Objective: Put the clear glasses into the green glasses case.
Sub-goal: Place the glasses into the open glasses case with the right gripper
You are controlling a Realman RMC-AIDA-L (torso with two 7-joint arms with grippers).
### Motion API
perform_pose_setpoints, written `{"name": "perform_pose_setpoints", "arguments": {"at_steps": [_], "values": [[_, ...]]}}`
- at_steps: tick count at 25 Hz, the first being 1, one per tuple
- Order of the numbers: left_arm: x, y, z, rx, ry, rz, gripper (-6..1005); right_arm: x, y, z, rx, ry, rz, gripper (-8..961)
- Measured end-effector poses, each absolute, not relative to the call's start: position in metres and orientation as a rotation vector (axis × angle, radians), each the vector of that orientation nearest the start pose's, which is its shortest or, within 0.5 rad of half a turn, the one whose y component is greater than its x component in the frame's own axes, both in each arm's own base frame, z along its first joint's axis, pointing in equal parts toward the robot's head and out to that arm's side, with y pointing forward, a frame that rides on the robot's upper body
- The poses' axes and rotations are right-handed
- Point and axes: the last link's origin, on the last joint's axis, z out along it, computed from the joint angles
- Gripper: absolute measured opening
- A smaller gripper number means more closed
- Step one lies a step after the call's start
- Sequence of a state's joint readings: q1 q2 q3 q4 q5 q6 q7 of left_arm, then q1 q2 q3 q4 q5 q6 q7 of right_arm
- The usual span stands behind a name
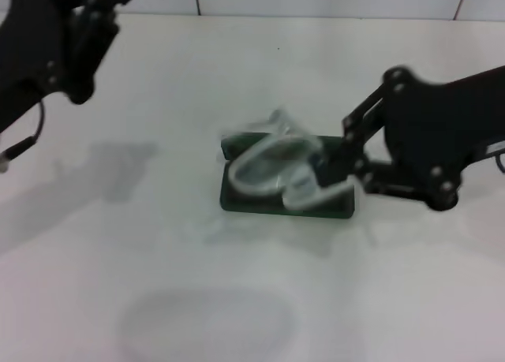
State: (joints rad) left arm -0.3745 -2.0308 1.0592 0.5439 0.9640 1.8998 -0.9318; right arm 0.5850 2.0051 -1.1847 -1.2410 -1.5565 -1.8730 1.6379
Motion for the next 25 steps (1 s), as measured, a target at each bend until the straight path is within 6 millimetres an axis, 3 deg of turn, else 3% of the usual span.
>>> {"name": "perform_pose_setpoints", "arguments": {"at_steps": [6,10,15,18,25], "values": [[-0.239,0.274,0.064,-2.121,0.011,-1.534,55,0.082,0.313,0.039,-3.357,-0.103,0.265,48],[-0.251,0.27,0.068,-2.09,-0.015,-1.475,55,0.073,0.313,0.04,-3.406,-0.019,0.072,48],[-0.262,0.265,0.066,-2.102,-0.059,-1.412,55,0.06,0.325,0.038,-3.354,0.085,-0.195,47],[-0.268,0.26,0.052,-2.159,-0.119,-1.365,55,0.054,0.336,0.033,-3.296,0.168,-0.409,47],[-0.282,0.251,0.044,-2.163,-0.204,-1.297,55,0.041,0.357,0.017,-3.177,0.17,-0.665,47]]}}
